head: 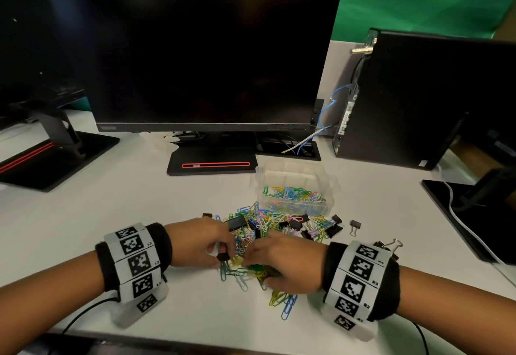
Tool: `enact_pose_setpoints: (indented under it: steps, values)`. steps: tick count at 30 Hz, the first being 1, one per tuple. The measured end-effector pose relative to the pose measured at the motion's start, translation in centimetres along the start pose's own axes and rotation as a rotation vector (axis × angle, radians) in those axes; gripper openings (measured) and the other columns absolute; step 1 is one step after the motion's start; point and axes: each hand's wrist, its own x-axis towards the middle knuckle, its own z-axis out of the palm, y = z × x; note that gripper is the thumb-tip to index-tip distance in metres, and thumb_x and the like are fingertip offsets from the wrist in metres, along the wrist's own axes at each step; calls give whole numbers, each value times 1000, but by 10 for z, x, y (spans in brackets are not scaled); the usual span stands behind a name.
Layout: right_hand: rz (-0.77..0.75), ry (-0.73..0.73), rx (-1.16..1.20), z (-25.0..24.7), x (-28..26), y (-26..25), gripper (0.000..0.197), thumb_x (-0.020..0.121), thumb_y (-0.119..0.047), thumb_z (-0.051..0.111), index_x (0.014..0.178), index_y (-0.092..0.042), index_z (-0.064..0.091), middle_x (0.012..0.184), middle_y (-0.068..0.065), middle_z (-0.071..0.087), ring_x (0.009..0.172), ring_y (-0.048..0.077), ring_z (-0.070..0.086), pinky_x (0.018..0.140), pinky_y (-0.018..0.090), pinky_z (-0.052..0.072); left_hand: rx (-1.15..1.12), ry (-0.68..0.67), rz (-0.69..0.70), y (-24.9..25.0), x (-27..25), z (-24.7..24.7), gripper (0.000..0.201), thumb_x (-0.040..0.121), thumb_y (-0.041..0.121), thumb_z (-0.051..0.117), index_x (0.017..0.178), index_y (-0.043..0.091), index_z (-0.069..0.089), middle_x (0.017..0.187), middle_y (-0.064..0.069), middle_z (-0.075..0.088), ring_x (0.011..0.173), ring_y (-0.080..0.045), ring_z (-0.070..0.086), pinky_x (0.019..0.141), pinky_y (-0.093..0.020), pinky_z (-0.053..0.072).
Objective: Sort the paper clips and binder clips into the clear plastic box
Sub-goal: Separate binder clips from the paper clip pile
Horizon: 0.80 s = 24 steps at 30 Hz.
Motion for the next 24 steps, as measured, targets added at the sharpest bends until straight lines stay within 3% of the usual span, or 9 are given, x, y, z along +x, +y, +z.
enact_pose_setpoints:
  steps: [4,6,9,12,14,16,18,21,24]
  values:
    - [-83,5,11,0,-9,2,41,86,-10,53,126,-14,58,127,4,59,102,23,47,74,19,19,-8,25,-18,-4,-2,-1,23,87,20,59,109,22,64,108,3,61,75,-3,47,65,-2,29]
    - [-101,-3,28,1,-16,7,40,85,-12,55,125,-16,59,126,1,60,101,22,47,79,19,25,2,46,-37,-8,-4,-2,24,86,21,59,110,24,63,108,4,59,74,2,41,65,0,29]
    - [-78,-46,63,3,-29,14,39,85,-16,57,123,-20,61,127,-3,60,105,23,49,90,34,41,24,101,-55,-10,-5,1,31,84,31,62,115,28,58,107,8,49,90,1,39,75,-3,28]
    - [-39,-32,123,1,-43,22,37,85,-20,58,122,-24,62,127,-7,60,111,18,49,96,33,41,22,109,-19,0,-5,3,39,80,39,65,117,30,56,110,9,47,106,-4,42,88,-12,32]
    - [3,-29,143,2,-50,26,43,86,-24,61,128,-26,56,133,-7,55,118,14,47,100,26,36,43,50,8,8,-3,5,46,79,39,67,122,29,54,119,7,48,115,-6,40,93,-13,29]
    - [6,-62,168,6,-52,25,53,83,-27,66,134,-26,49,137,-4,49,123,12,42,102,22,31,58,-10,15,12,1,6,51,78,36,69,126,25,52,120,6,49,112,-6,41,87,-9,26]
    - [-2,-83,206,13,-53,21,58,81,-24,69,134,-25,48,135,-2,48,124,13,42,103,21,31,36,-39,6,15,4,6,51,78,33,70,125,22,52,109,7,48,95,-5,41,79,-8,26]
    - [1,-16,252,19,-54,19,45,81,-16,66,125,-23,57,124,0,53,115,13,48,93,17,34,-10,-55,2,17,7,7,43,79,28,69,119,20,57,98,11,45,83,-4,41,71,-11,31]
    - [43,9,263,18,-56,23,33,81,-13,65,113,-19,64,120,-2,56,110,12,51,85,13,31,1,-61,27,25,8,9,30,83,24,65,112,18,61,105,2,58,77,-6,45,64,-9,30]
